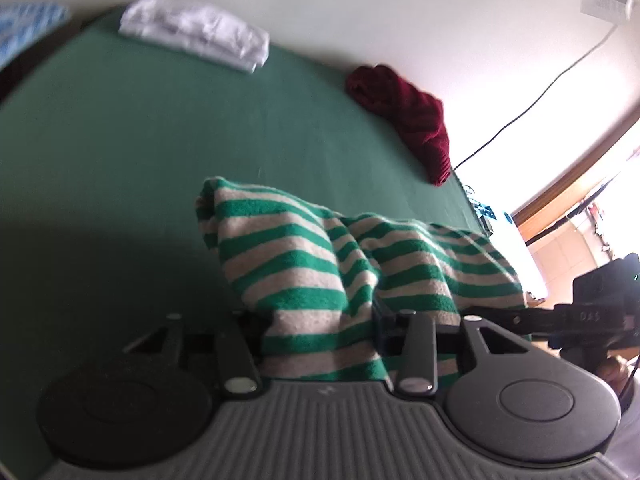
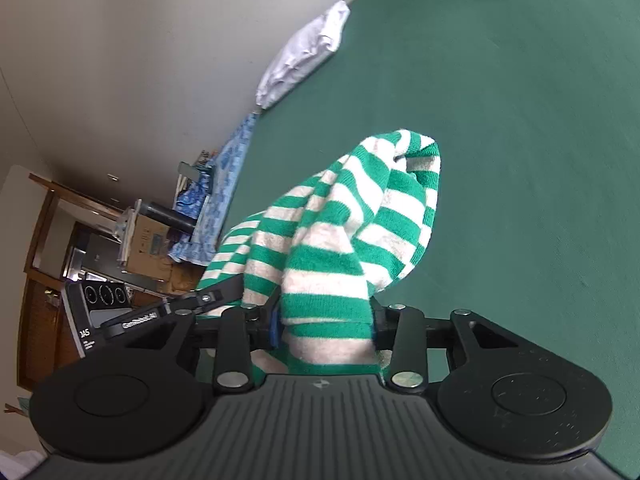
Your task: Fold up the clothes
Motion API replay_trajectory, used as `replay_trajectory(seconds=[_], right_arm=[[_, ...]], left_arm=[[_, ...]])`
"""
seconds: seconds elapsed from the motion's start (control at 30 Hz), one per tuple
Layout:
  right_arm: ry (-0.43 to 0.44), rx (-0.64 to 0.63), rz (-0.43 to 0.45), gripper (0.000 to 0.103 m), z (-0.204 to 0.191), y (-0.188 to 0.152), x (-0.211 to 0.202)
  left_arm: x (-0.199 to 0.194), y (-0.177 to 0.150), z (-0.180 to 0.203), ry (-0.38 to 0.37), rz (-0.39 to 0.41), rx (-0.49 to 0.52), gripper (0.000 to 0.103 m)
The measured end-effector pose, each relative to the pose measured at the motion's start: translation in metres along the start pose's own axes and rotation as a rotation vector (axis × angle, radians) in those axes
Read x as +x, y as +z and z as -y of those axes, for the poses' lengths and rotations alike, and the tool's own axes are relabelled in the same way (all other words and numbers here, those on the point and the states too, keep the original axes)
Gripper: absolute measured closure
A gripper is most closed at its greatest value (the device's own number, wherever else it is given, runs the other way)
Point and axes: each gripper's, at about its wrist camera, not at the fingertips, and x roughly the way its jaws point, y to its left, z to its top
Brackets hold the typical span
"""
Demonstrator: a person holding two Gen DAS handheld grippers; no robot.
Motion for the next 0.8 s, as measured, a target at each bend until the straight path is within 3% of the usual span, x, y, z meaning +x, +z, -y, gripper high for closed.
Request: replay_trajectory(seconds=[0.2,0.43,0.63,0.8], right_arm=[[0.047,-0.063,0.067,0.065,-0.064,0.068,0.002],[0.090,-0.108,0.205,0.065,-0.144,0.178,0.042],[0.045,-0.159,0.309,0.065,-0.176,0.258,0.093],[-0.028,-0.179,0.351,0.065,-0.171,0.295,0.142]], left_arm=[[-0.042,0.119,0.006,0.005,0.067,0.136,0.063],[-0.069,0.273,0.004,0.071,0.179,0.362,0.064],[-0.045,0.361,-0.024,0.133,0.215,0.471,0.064],[-0.001,0.394,-0.067,0.135,0.216,0.421,0.064]])
